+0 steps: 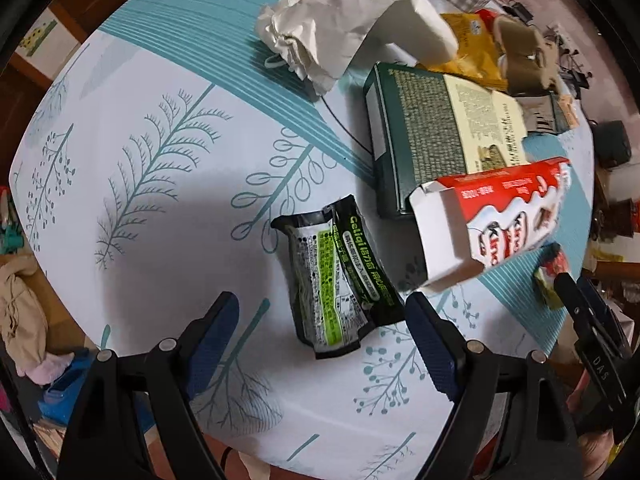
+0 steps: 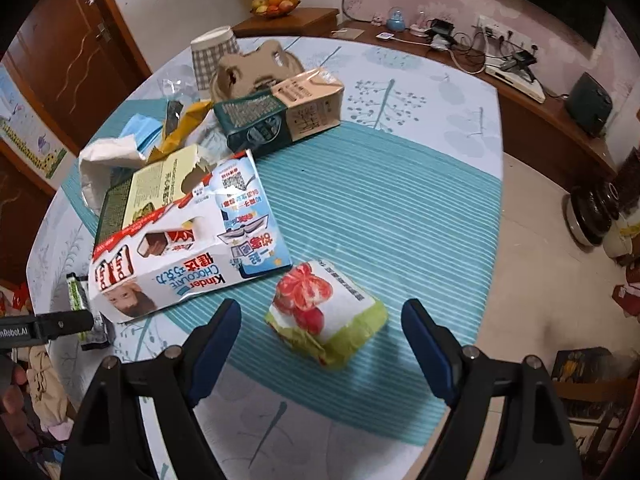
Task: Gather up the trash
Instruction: 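Grasp the green snack wrapper with the left tool while the right tool grasps the red-green packet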
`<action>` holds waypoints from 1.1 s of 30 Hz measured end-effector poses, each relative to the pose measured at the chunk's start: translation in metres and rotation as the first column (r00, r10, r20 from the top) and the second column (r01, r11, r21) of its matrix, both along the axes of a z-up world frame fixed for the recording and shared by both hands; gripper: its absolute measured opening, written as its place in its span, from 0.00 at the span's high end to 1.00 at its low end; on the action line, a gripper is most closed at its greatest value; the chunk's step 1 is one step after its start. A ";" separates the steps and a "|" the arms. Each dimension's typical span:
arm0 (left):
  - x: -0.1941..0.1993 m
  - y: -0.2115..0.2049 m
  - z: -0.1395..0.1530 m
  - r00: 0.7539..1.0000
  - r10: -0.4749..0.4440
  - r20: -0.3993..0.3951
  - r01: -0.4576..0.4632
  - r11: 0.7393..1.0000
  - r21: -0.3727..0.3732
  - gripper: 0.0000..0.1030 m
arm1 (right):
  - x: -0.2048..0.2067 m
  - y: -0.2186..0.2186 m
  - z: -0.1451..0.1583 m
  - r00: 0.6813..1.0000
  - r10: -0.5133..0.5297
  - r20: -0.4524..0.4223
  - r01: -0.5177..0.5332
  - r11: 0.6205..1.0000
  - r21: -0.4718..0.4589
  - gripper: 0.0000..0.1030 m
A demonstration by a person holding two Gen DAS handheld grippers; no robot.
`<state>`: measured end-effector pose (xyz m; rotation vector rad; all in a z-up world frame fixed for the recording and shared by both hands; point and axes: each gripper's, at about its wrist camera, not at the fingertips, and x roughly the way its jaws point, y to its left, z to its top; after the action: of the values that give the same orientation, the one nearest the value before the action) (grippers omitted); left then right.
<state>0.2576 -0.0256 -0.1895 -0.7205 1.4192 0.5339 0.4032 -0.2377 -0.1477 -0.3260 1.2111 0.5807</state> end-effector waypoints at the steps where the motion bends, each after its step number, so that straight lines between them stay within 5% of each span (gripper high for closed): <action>1: 0.002 0.001 -0.001 1.000 0.007 -0.009 -0.007 1.000 -0.001 0.19 | 0.001 0.001 -0.003 1.000 0.010 -0.006 -0.010 1.000 -0.005 0.24; 13: 0.008 0.002 -0.018 0.996 0.075 -0.054 -0.075 0.997 -0.007 0.28 | -0.002 -0.002 -0.016 0.998 0.044 -0.039 -0.045 0.999 -0.015 0.53; 18: 0.028 -0.001 -0.013 0.996 0.036 -0.083 -0.033 0.999 0.036 0.54 | -0.008 -0.001 -0.017 0.998 0.055 -0.028 -0.055 0.998 -0.021 0.60; 20: 0.032 -0.004 -0.011 0.997 0.019 -0.078 -0.016 0.999 0.032 0.74 | -0.009 -0.001 -0.017 0.998 0.054 -0.027 -0.055 0.998 -0.016 0.62; 23: 0.037 -0.007 -0.010 0.997 0.004 -0.073 -0.002 1.000 0.024 0.83 | -0.010 0.000 -0.016 0.998 0.056 -0.030 -0.056 0.998 -0.009 0.68; 27: 0.033 -0.012 -0.003 0.997 -0.019 -0.073 0.021 1.000 0.021 0.89 | -0.013 0.001 -0.015 0.997 0.052 -0.051 -0.051 0.999 0.017 0.78; 33: 0.017 -0.005 0.006 0.998 -0.021 -0.057 0.023 0.999 0.030 0.91 | -0.022 -0.003 -0.008 0.997 0.024 -0.078 -0.020 0.998 0.052 0.81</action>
<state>0.2747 -0.0310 -0.1832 -0.6694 1.4667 0.5612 0.3811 -0.2402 -0.1562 -0.2752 1.2671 0.6476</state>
